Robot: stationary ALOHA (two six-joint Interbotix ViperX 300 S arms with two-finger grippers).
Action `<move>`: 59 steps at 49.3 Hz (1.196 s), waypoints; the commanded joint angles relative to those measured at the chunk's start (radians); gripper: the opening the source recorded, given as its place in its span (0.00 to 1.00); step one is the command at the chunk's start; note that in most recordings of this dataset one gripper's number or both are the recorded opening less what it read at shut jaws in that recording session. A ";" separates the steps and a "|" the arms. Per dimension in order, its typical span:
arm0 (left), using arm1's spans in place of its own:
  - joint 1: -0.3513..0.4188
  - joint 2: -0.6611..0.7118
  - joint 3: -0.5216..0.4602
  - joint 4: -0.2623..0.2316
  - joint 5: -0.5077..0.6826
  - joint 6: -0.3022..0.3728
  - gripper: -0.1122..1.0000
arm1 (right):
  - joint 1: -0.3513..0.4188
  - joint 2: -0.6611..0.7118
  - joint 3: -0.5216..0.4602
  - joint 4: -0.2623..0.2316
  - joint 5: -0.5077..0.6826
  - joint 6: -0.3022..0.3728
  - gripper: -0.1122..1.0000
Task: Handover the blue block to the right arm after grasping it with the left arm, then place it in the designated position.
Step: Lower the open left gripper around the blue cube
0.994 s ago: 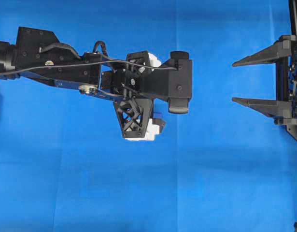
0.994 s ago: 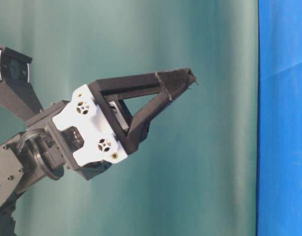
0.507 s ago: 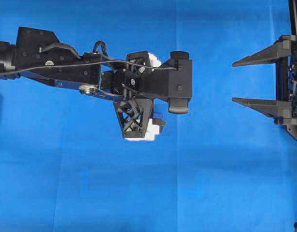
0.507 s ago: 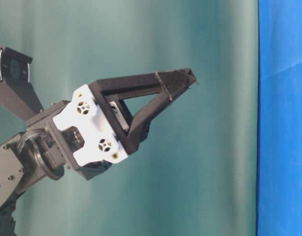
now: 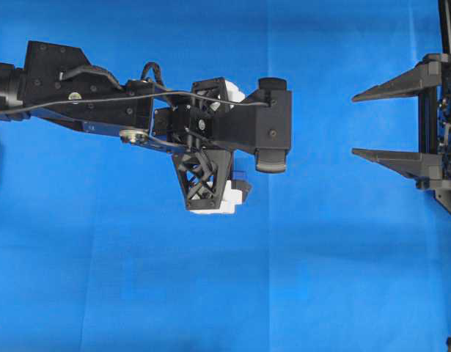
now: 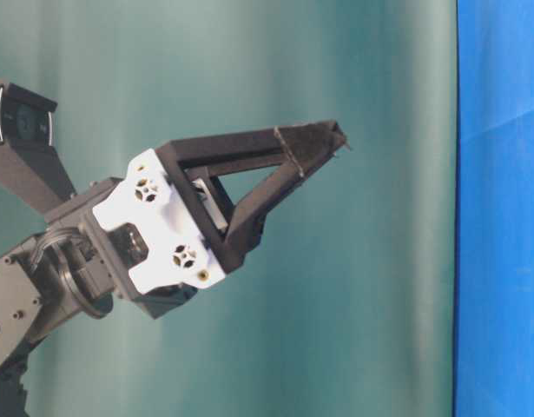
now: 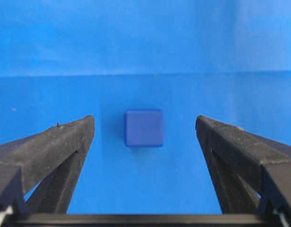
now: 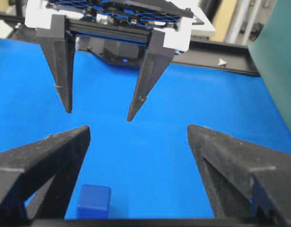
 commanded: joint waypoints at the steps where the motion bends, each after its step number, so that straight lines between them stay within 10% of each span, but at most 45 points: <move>1: -0.005 -0.015 -0.006 0.003 -0.009 -0.002 0.92 | -0.002 0.006 -0.029 0.003 -0.002 0.000 0.97; 34: -0.017 0.146 0.222 0.002 -0.382 -0.014 0.92 | -0.002 0.037 -0.025 0.003 -0.008 0.000 0.97; 59: -0.017 0.253 0.245 0.002 -0.439 -0.014 0.92 | -0.002 0.040 -0.023 0.003 -0.005 0.000 0.97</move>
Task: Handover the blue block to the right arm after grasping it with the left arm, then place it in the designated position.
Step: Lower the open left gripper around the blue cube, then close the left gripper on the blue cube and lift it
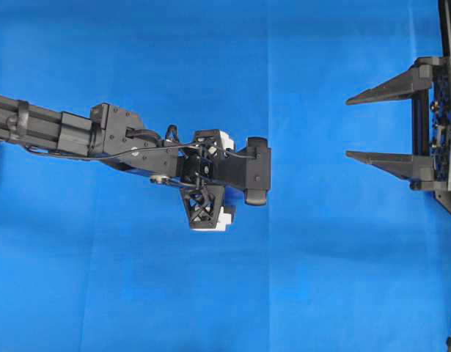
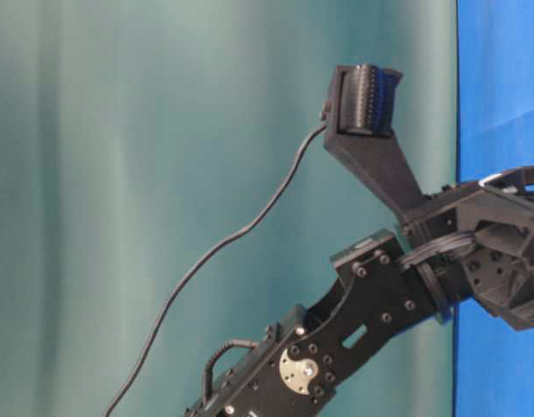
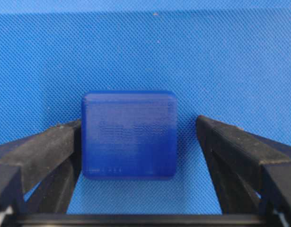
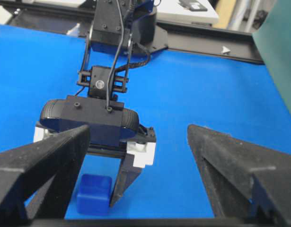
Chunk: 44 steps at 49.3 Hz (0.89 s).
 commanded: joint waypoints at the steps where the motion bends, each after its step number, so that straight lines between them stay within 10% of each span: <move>1: -0.002 -0.015 -0.006 0.002 -0.006 -0.002 0.92 | -0.002 0.008 -0.021 0.003 -0.005 0.000 0.97; 15: -0.002 -0.017 -0.017 0.002 0.003 0.005 0.88 | -0.002 0.008 -0.023 0.003 -0.006 0.000 0.97; 24: 0.006 -0.028 -0.026 0.003 0.018 0.011 0.53 | -0.002 0.009 -0.023 0.003 -0.008 0.000 0.97; 44: 0.014 -0.031 -0.029 0.003 0.037 0.011 0.54 | -0.002 0.014 -0.021 0.003 -0.008 0.000 0.97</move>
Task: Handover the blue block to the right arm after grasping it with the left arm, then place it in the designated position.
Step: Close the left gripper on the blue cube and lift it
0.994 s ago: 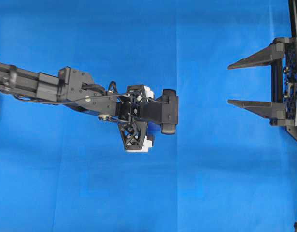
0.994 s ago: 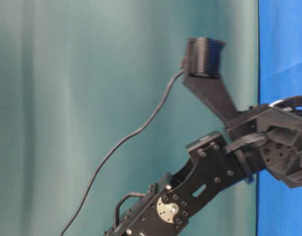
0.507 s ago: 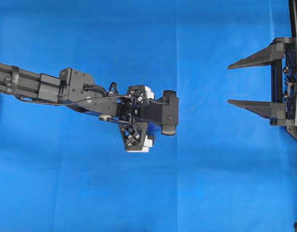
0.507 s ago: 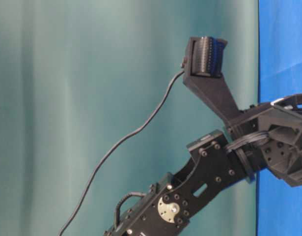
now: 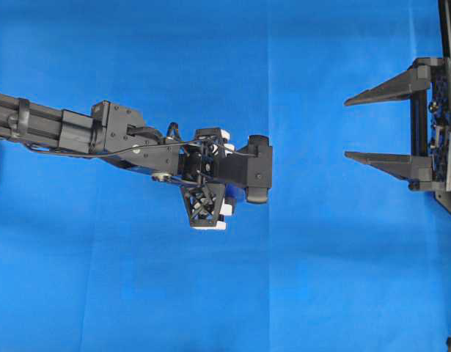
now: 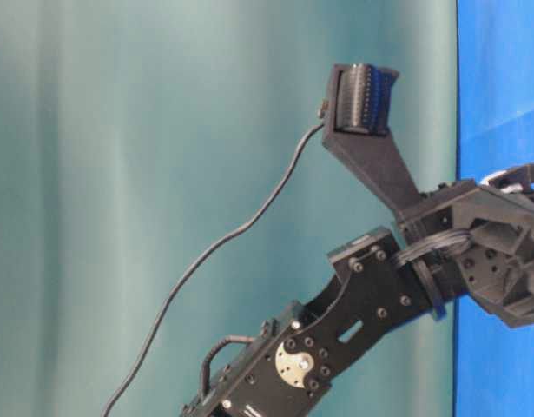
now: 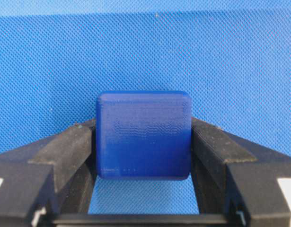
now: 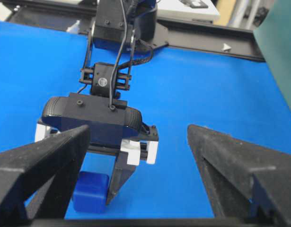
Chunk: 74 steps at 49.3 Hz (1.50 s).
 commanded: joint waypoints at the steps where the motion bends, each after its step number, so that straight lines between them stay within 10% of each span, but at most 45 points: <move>1: 0.005 -0.034 -0.021 0.003 0.015 0.000 0.54 | -0.002 0.006 -0.023 0.002 -0.008 0.000 0.97; 74: 0.006 -0.382 -0.163 0.009 0.337 0.002 0.54 | -0.002 0.021 -0.021 0.002 -0.009 0.000 0.97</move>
